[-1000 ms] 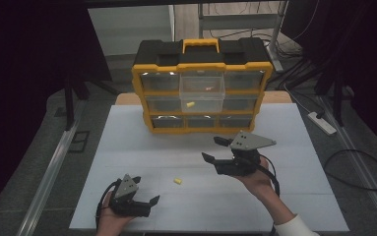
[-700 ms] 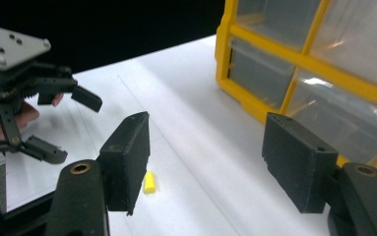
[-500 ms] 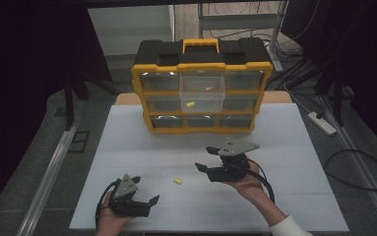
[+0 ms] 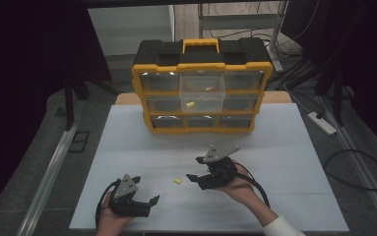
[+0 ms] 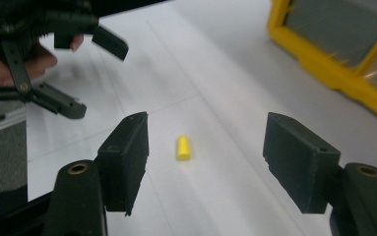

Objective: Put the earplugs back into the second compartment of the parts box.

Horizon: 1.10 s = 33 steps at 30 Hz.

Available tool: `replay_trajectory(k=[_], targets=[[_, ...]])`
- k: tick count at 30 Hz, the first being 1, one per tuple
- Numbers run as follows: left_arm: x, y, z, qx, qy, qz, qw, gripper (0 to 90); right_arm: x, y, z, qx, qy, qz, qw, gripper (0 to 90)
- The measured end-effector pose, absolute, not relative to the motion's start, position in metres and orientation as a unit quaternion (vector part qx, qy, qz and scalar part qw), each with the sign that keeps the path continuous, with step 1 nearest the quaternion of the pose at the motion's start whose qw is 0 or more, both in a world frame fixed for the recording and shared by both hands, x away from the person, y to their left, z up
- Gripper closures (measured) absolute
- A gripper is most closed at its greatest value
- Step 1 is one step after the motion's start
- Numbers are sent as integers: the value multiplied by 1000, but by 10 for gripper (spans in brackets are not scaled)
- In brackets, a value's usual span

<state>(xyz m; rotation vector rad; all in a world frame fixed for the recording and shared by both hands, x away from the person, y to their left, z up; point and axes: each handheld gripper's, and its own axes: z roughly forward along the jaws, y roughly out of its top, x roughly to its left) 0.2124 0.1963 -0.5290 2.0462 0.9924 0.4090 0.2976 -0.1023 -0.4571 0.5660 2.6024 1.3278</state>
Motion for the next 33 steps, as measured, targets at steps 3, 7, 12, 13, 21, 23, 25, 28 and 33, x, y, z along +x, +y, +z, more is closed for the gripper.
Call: replay_trajectory(k=[3,7,12,13,21,23,25,28,33], targets=[[212,196,-529,810,393,162,403,56,298,-95,-464,185,879,432,76,341],[212,196,-529,811,392,162,403,56,297,-86,-471,179,891,412,72,339],[212,196,-529,811,392,162,403,56,301,-72,-484,171,906,382,65,337],[212,196,-529,811,393,161,403,56,302,-70,-486,170,908,378,66,336],[212,196,-529,811,393,161,403,56,305,-51,-504,162,922,344,69,330],[212,196,-529,810,393,161,403,56,305,-46,-508,159,926,335,70,328],[212,196,-529,810,393,162,405,56,305,-42,-512,158,928,330,72,333],[212,197,-529,809,394,161,405,56,305,-37,-517,156,931,319,78,351],[212,197,-529,810,393,161,405,56,309,-31,-524,163,932,313,81,390]])
